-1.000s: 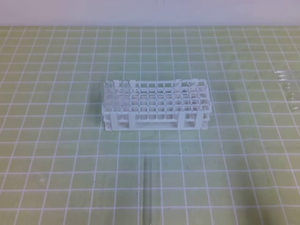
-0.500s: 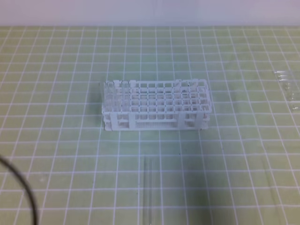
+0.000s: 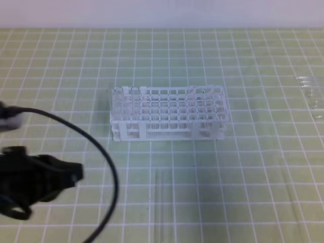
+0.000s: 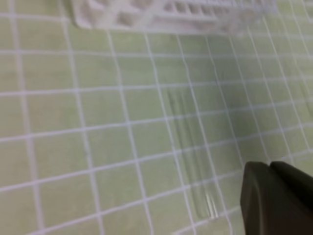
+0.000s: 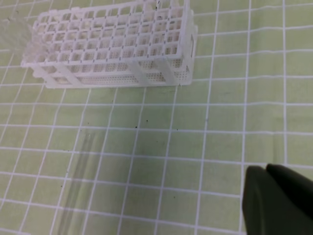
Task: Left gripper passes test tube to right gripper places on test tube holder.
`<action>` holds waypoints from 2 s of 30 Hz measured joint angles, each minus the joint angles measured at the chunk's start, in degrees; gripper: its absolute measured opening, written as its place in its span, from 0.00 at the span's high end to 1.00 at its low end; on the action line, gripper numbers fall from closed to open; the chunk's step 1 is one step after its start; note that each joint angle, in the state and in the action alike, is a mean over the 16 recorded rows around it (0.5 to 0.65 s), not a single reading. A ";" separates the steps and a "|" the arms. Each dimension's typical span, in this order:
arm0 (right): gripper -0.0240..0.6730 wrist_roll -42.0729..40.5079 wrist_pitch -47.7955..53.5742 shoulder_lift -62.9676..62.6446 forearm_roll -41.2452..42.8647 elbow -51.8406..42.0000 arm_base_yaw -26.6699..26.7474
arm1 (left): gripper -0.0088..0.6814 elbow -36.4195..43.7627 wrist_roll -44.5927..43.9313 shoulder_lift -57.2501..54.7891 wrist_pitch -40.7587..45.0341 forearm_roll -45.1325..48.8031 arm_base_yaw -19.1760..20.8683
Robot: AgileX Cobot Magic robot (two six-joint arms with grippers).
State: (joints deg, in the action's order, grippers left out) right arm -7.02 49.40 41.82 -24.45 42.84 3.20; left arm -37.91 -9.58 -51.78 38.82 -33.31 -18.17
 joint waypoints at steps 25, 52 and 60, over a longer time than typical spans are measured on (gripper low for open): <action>0.99 -0.56 1.74 0.28 2.04 0.00 1.47 | 0.90 -24.90 28.90 -37.48 9.52 27.59 -32.37; 0.99 -1.08 1.07 0.28 3.28 0.00 3.07 | 0.44 -27.11 41.13 -43.17 9.77 33.69 -33.29; 0.99 -1.08 0.56 0.28 3.37 0.00 4.36 | 0.44 -29.80 45.34 -47.79 13.91 36.58 -34.11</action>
State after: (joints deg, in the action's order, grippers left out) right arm -8.09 49.97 42.10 -21.09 42.84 7.56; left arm -67.71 35.76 -99.57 52.73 3.27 -52.28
